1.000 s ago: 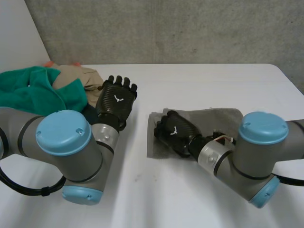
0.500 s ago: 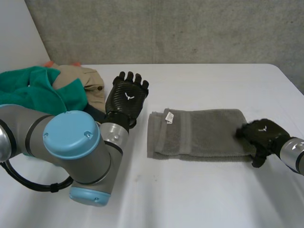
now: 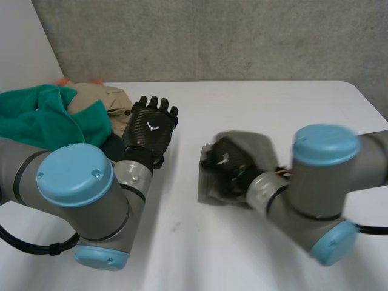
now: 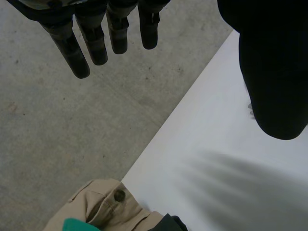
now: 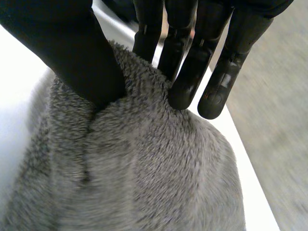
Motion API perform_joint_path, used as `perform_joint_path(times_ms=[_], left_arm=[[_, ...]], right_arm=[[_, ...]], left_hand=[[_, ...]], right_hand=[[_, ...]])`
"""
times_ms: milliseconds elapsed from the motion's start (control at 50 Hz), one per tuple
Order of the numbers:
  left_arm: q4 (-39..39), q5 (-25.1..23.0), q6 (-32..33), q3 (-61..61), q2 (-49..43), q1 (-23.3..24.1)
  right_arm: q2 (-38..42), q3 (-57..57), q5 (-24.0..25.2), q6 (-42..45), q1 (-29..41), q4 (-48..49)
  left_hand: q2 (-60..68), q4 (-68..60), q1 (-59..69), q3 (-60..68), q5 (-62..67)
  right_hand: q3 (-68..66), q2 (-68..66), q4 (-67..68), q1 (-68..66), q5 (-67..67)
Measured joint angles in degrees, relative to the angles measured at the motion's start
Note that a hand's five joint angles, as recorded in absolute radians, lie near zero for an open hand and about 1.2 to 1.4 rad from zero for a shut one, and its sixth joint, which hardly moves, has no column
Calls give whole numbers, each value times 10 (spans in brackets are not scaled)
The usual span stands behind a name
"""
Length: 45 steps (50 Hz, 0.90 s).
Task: Fold the laundry.
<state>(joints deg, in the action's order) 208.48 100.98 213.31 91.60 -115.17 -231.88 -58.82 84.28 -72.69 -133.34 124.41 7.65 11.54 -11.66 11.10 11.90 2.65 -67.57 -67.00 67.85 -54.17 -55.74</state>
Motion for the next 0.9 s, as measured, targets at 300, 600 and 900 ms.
perform_joint_path(times_ms=[300,600,900], left_arm=[[-19,-6,-81,-84,-20,36],[-174,-47,-215,-270,-173,106],[-287,15,-165,-321,-236,92]], right_arm=[[-94,17,-31,-333,-120,0],[-41,2,-32,-399,-170,-103],[44,-44,-34,-385,-160,-106]], left_hand=[[0,0,0,0,0],[1,-1,2,0,0],[0,0,2,0,0]], right_hand=[[557,544,-545,430,520],[557,544,-545,430,520],[557,544,-545,430,525]])
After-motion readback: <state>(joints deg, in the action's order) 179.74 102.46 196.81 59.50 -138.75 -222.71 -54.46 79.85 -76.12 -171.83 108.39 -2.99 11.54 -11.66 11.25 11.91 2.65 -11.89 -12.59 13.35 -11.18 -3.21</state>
